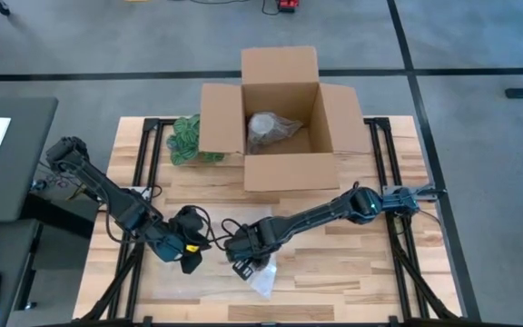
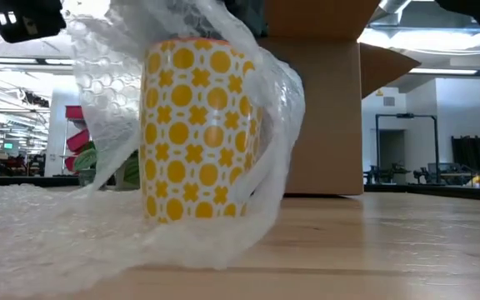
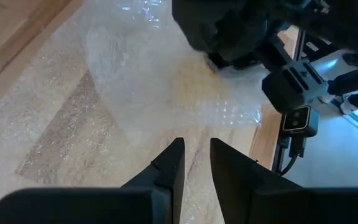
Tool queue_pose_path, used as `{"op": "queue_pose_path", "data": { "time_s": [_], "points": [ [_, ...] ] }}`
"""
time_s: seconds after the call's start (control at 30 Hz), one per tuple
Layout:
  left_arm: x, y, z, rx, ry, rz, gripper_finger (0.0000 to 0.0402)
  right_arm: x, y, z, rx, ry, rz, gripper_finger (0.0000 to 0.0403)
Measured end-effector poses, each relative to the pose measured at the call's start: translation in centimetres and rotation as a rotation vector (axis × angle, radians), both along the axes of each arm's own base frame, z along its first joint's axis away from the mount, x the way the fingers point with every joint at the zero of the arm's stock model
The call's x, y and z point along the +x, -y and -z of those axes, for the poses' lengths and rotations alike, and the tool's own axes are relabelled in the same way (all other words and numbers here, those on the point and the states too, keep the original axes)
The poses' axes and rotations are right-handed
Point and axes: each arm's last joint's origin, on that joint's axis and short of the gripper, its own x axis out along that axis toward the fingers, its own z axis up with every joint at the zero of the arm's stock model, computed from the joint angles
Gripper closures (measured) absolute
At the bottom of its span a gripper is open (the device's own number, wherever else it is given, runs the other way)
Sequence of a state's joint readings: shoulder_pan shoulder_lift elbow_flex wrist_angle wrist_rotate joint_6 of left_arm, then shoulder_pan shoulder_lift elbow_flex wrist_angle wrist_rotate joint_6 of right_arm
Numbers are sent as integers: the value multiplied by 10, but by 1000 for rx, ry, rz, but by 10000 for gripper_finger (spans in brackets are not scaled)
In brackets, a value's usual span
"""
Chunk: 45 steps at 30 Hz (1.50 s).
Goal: Wrap mug
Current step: Wrap the yellow mug with bubble wrap
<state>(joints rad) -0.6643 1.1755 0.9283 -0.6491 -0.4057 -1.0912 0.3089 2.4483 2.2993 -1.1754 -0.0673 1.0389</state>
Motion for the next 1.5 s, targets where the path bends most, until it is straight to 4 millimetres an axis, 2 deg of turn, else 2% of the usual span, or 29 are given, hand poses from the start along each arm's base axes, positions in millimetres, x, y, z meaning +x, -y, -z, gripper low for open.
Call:
{"op": "queue_pose_path", "data": {
  "time_s": [0.23, 0.43, 0.7, 0.9, 1.0, 1.07, 1.13, 1.33, 1.5],
  "points": [
    [-3, -3, -2, 14, 4, -10, 346, -19, 12, -47, 11, 9, 44, 403],
    [-3, -3, -2, 14, 4, -11, 346, -33, 16, -86, 30, 88, 79, 403],
    [-3, -2, -2, -11, -15, 14, 346, -25, 6, -98, 69, 240, 91, 403],
    [-4, -1, -2, -20, -22, 25, 346, -38, 6, -133, 107, 309, 98, 403],
    [-4, -1, -2, -23, -18, 26, 346, -37, 5, -145, 126, 401, 79, 403],
    [-4, -1, -2, -22, -19, 26, 346, -35, 5, -143, 118, 411, 63, 403],
    [-4, -1, -2, -20, -19, 27, 346, -29, 5, -133, 107, 395, 55, 403],
    [-4, -1, -2, -21, -19, 28, 346, -7, 2, -71, 63, 221, 28, 403],
    [-4, -1, -2, -20, -20, 28, 346, -5, -5, -34, 10, 80, -2, 403]
  ]
}}
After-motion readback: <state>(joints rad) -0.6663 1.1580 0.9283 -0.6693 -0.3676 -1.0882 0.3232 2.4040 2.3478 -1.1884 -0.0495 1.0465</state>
